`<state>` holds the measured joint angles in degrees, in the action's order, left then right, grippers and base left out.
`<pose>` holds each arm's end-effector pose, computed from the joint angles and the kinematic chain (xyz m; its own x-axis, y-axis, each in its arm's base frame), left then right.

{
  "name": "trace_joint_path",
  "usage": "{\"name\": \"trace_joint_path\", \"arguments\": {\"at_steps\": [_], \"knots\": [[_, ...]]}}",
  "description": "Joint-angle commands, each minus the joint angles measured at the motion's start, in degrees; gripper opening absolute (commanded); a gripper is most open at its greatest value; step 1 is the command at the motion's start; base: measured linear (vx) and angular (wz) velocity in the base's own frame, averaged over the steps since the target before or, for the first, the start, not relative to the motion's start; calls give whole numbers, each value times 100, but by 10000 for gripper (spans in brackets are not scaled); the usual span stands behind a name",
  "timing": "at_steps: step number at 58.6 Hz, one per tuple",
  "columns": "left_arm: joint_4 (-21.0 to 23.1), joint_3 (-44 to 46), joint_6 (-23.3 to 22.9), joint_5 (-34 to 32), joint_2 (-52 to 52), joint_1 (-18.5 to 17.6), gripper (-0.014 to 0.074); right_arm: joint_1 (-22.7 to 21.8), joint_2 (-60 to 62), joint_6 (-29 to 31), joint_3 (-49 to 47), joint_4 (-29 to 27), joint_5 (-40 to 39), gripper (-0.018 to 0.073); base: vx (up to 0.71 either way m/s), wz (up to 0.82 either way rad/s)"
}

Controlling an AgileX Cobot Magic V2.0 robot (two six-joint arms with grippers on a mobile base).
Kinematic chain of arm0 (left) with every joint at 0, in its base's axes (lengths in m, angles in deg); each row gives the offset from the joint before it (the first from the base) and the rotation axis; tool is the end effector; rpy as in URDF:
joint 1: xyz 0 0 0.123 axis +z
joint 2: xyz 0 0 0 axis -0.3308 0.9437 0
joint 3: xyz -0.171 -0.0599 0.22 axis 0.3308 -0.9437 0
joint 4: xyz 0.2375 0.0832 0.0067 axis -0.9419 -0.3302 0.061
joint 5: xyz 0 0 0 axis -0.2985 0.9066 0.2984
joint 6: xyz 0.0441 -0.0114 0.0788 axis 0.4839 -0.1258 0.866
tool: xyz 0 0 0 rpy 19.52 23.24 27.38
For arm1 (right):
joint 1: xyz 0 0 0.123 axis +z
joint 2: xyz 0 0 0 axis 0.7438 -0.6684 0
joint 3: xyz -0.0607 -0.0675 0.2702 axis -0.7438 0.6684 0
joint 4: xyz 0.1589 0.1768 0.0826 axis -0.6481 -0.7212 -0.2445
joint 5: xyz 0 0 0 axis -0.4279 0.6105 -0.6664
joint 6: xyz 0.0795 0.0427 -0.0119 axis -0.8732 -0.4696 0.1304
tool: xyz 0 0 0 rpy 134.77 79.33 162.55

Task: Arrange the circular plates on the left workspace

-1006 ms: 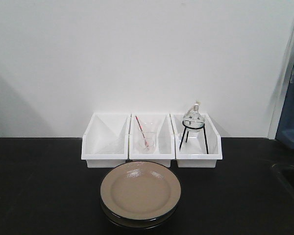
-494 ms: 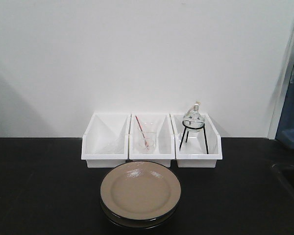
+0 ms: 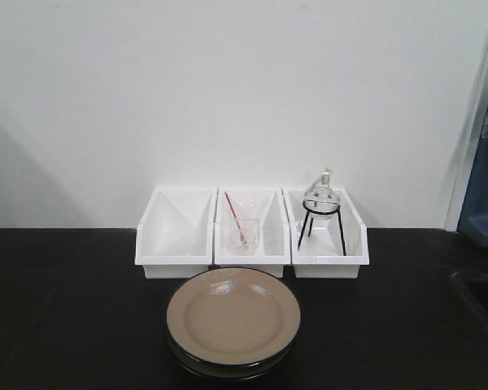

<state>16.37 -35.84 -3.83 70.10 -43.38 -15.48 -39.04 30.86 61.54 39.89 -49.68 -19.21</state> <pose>0.0566 0.0038 0.2024 0.0497 -0.0239 -0.9985 -0.0661 0.9974 -0.0272 0.1201 0.0208 0.3449 -0.0660 -0.1078 -0.9920 -0.1826 0.9787 -0.0942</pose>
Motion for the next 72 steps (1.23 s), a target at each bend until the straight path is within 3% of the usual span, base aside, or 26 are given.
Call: {"name": "trace_joint_path", "arguments": {"at_steps": [1, 8, 15, 31, 37, 72], "knots": [[54, -72, -56, -469, -77, -32, 0, -12, -18, 19, -54, 85, -528, 0, 0, 0], [54, -72, -56, -469, -77, -32, 0, -12, 263, 12, 727, 546, -1182, 0, 0, 0], [54, -72, -56, -469, -77, -32, 0, -12, 931, 12, 1750, 558, -1590, 0, 0, 0], [54, -72, -56, -469, -77, -32, 0, -12, 2962, -70, 3187, 546, -1617, 0, 0, 0], [54, -72, -56, -469, -77, -32, 0, -18, 3469, -70, 3431, 546, -1641, 0, 0, 0], [49, -72, -56, -468, -84, -32, 0, -9, 3429, -70, 3496, 546, -1442, 0, 0, 0]]}}
